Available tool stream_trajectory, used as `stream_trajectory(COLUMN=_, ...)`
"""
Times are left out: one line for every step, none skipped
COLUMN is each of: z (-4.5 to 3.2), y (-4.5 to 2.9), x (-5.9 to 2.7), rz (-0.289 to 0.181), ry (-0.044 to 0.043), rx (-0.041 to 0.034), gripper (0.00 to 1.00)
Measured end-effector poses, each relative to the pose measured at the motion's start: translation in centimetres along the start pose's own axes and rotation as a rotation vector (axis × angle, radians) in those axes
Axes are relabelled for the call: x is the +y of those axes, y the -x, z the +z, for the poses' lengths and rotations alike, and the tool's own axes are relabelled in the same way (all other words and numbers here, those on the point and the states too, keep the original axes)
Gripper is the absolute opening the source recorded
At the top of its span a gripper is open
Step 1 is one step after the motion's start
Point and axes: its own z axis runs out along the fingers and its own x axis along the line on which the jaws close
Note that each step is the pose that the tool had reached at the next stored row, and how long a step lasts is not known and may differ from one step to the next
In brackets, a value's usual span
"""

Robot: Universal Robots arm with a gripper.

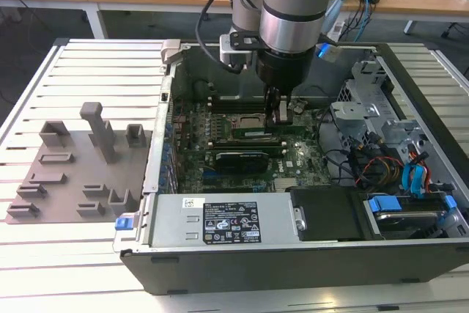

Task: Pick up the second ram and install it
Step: 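Insert the second ram into the second slot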

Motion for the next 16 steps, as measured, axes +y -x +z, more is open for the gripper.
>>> stream_trajectory(z=0.0, y=0.29, x=0.09, rz=0.0, ry=0.0, rx=0.0, gripper=0.13)
stream_trajectory(z=0.0, y=0.69, x=0.21, rz=0.0, ry=0.0001, rx=0.0002, gripper=0.13)
stream_trajectory(z=0.02, y=1.2, x=0.48, rz=0.001, ry=0.0, rx=0.0001, gripper=0.13)
stream_trajectory(z=0.04, y=1.37, x=0.64, rz=0.001, ry=0.0, rx=0.0001, gripper=0.13)
stream_trajectory(z=0.05, y=1.52, x=0.8, rz=0.002, ry=0.0, rx=0.0001, gripper=0.13)
stream_trajectory(z=0.06, y=1.71, x=1.25, rz=0.003, ry=0.0, rx=0.0002, gripper=0.13)
stream_trajectory(z=0.09, y=1.83, x=1.72, rz=0.005, ry=-0.0001, rx=0.0001, gripper=0.13)
stream_trajectory(z=0.13, y=1.89, x=2.03, rz=0.007, ry=-0.0002, rx=0.0001, gripper=0.13)
stream_trajectory(z=0.2, y=1.89, x=2.26, rz=0.008, ry=-0.0001, rx=0.0003, gripper=0.13)
stream_trajectory(z=0.29, y=1.89, x=2.37, rz=0.008, ry=-0.0001, rx=0.0002, gripper=0.13)
stream_trajectory(z=0.34, y=1.89, x=2.46, rz=0.008, ry=-0.0001, rx=0.0004, gripper=0.13)
stream_trajectory(z=0.39, y=1.88, x=2.7, rz=0.009, ry=-0.0002, rx=0.0003, gripper=0.13)
stream_trajectory(z=0.45, y=1.88, x=2.92, rz=0.009, ry=-0.0003, rx=0.0001, gripper=0.13)
stream_trajectory(z=0.58, y=1.88, x=3.14, rz=0.01, ry=-0.0004, rx=0.0002, gripper=0.13)
stream_trajectory(z=0.78, y=1.88, x=3.2, rz=0.01, ry=-0.0003, rx=0.0003, gripper=0.13)
stream_trajectory(z=1.15, y=1.91, x=3.18, rz=0.01, ry=-0.0002, rx=0.0004, gripper=0.13)
